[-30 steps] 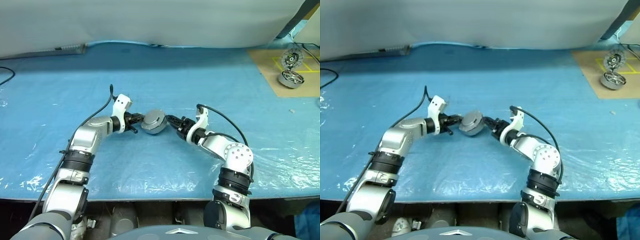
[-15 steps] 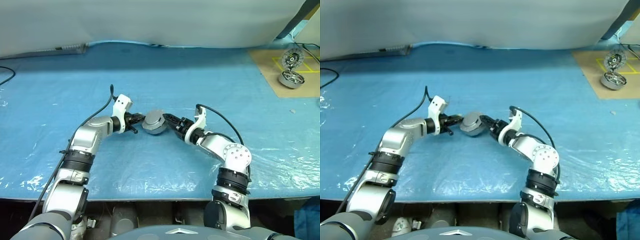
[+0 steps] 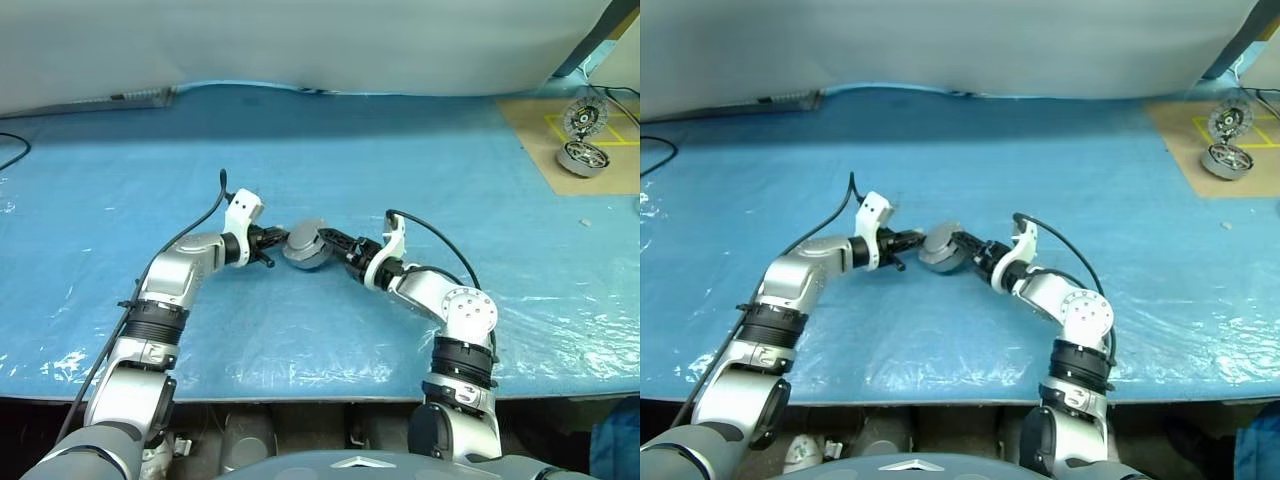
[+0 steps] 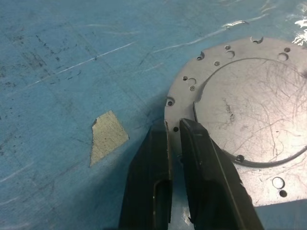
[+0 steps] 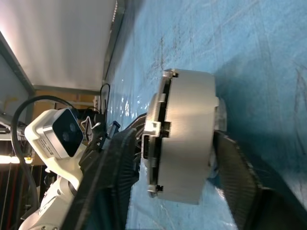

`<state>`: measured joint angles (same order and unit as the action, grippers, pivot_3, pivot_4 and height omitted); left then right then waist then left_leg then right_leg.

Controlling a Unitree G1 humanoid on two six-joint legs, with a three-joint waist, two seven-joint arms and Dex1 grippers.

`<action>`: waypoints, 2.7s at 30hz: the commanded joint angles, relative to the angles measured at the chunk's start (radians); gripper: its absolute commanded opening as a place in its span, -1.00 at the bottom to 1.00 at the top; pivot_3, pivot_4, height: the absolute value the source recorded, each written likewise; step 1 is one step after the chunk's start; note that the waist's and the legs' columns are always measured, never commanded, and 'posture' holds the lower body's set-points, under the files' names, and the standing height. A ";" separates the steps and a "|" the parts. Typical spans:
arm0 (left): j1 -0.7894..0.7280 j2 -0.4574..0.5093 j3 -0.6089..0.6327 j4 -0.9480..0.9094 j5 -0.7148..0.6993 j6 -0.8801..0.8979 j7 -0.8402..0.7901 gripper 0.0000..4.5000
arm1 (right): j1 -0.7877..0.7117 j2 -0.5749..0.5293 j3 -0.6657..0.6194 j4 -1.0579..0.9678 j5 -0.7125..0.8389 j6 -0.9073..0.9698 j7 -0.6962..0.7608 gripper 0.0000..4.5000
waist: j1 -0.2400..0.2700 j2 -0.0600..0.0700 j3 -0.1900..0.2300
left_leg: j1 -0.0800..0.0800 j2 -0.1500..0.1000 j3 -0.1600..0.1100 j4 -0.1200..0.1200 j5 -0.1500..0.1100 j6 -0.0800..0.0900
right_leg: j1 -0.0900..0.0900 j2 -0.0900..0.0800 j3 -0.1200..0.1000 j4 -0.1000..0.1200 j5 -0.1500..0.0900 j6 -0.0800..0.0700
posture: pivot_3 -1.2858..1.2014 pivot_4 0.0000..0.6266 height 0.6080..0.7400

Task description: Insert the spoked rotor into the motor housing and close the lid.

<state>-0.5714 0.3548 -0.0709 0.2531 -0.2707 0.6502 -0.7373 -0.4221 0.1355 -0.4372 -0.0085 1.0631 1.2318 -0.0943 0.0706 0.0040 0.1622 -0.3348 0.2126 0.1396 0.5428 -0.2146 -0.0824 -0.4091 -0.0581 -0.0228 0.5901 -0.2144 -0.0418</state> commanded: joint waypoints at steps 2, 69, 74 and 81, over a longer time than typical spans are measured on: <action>0.025 -0.011 -0.035 0.007 0.009 0.020 -0.010 -0.81 | 0.050 0.047 0.048 -0.014 0.052 0.042 -0.004 -0.50 | -0.001 0.000 0.000 | 0.000 0.000 0.000 0.000 0.000 0.000 | 0.000 0.000 0.000 0.000 0.000 0.000 | 0.03 -0.52 1.00; 0.070 -0.470 0.771 -0.117 -0.764 0.648 0.634 0.94 | 0.013 0.018 0.128 -0.138 0.262 -0.175 -0.074 -0.48 | -0.002 -0.003 0.002 | -0.016 -0.002 -0.003 0.003 0.000 0.000 | -0.013 0.000 -0.001 0.001 0.003 0.003 | 0.03 -0.52 1.00; 0.071 -0.519 0.794 -0.123 -0.881 0.620 0.709 0.94 | 0.021 0.017 0.167 -0.135 0.286 -0.159 -0.081 -0.48 | -0.001 -0.003 0.002 | -0.017 -0.002 -0.004 0.004 0.001 0.000 | -0.013 0.000 -0.001 0.000 0.003 0.004 | 0.03 -0.52 1.00; 0.092 -0.529 0.782 -0.118 -1.065 0.587 0.747 0.94 | 0.028 0.002 0.174 -0.126 0.314 -0.162 -0.095 -0.48 | -0.002 -0.004 0.003 | -0.017 -0.002 -0.005 0.004 0.001 0.000 | -0.013 0.001 -0.001 0.000 0.004 0.005 | 0.03 -0.52 1.00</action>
<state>-0.4862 -0.1719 0.7194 0.1538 -1.2774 1.2463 0.0033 -0.3760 0.1243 -0.2864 -0.0819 1.3014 1.0669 -0.2040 0.0684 0.0000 0.1648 -0.3519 0.2103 0.1350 0.5467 -0.2141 -0.0829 -0.4225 -0.0574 -0.0241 0.5904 -0.2108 -0.0370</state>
